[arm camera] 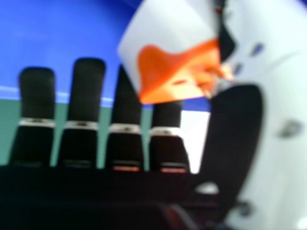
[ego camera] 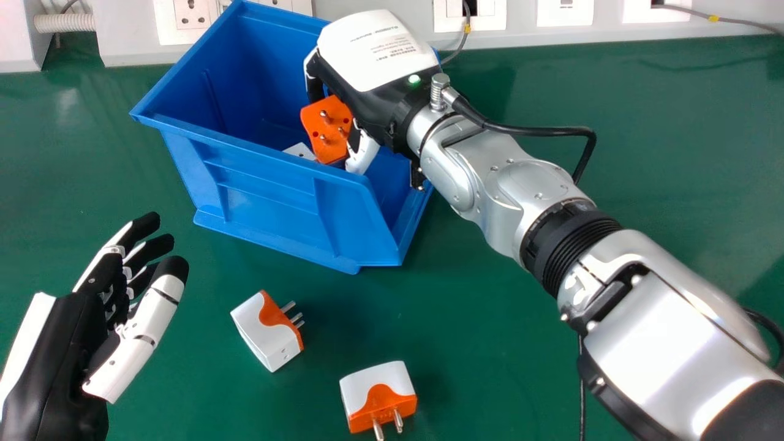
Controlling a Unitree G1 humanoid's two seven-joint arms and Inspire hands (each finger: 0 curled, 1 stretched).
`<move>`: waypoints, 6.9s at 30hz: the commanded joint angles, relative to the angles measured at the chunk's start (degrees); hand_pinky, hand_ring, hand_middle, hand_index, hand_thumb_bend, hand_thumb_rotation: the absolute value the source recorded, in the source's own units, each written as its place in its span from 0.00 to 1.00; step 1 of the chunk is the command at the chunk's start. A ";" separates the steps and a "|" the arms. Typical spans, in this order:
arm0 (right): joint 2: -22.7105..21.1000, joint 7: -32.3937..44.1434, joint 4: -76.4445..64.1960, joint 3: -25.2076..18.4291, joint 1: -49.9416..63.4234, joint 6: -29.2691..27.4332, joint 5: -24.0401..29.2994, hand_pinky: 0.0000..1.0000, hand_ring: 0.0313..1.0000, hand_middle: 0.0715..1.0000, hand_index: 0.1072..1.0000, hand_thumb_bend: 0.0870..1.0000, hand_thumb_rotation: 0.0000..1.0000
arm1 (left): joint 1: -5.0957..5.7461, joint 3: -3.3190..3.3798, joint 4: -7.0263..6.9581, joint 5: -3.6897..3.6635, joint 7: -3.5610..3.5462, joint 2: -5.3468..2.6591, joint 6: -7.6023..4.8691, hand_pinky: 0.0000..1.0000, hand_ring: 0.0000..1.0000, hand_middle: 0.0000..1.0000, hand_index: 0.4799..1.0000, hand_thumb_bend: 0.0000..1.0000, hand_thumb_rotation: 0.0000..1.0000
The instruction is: Pick all objects and put in blue box
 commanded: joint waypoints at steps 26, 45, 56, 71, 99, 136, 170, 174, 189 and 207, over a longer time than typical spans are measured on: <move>-2.44 -0.46 -1.43 0.43 -1.65 0.16 0.30 0.45 0.89 0.90 0.80 0.37 0.00 | -3.90 -0.42 1.41 1.31 0.86 0.42 0.21 0.77 0.86 0.89 0.80 0.37 0.62; -14.78 4.43 -32.18 -8.56 11.57 0.80 4.61 0.70 0.86 0.88 0.80 0.28 0.00 | -7.56 -1.32 2.83 3.64 1.43 1.13 2.55 0.75 0.84 0.88 0.80 0.37 0.61; -20.13 10.50 -72.08 -19.27 35.33 12.65 4.34 0.73 0.85 0.87 0.79 0.36 0.00 | -8.39 -0.95 4.00 3.48 1.25 1.46 2.51 0.75 0.84 0.88 0.80 0.38 0.62; -17.58 6.51 -100.34 -29.71 68.18 15.05 1.96 0.71 0.84 0.86 0.78 0.60 0.00 | -7.18 -0.45 3.41 2.56 1.07 0.77 1.92 0.75 0.85 0.88 0.81 0.36 0.62; -4.33 2.87 -104.93 -20.26 102.44 15.21 -0.55 0.67 0.83 0.85 0.78 0.58 0.09 | -6.26 0.11 4.60 2.66 0.14 1.71 -0.83 0.75 0.84 0.88 0.80 0.36 0.60; -17.14 25.73 -105.24 -16.75 95.95 11.85 8.53 0.83 0.92 0.96 0.94 0.53 0.74 | -3.90 1.98 2.97 1.18 -1.52 2.19 -1.64 0.75 0.85 0.88 0.81 0.36 0.60; -24.81 39.78 -95.14 -14.29 76.75 9.78 14.25 0.77 0.89 0.91 0.87 0.62 0.47 | -4.11 2.99 -0.71 0.04 -1.46 2.68 2.38 0.77 0.86 0.88 0.81 0.34 0.60; -24.47 39.71 -92.04 -13.02 74.12 8.68 13.45 0.76 0.88 0.91 0.86 0.61 0.47 | -4.60 2.82 -0.56 0.12 -1.41 2.75 2.65 0.77 0.86 0.89 0.81 0.34 0.60; -22.02 41.58 -82.28 -11.10 66.68 8.38 15.41 0.77 0.89 0.91 0.86 0.57 0.42 | -6.03 2.83 -1.44 -0.04 -1.48 3.16 4.80 0.76 0.86 0.88 0.81 0.34 0.60; -23.33 43.25 -78.92 -9.76 62.68 6.92 13.55 0.79 0.89 0.91 0.86 0.55 0.37 | -7.74 2.86 -0.85 0.03 -1.41 3.31 6.27 0.76 0.86 0.88 0.81 0.35 0.60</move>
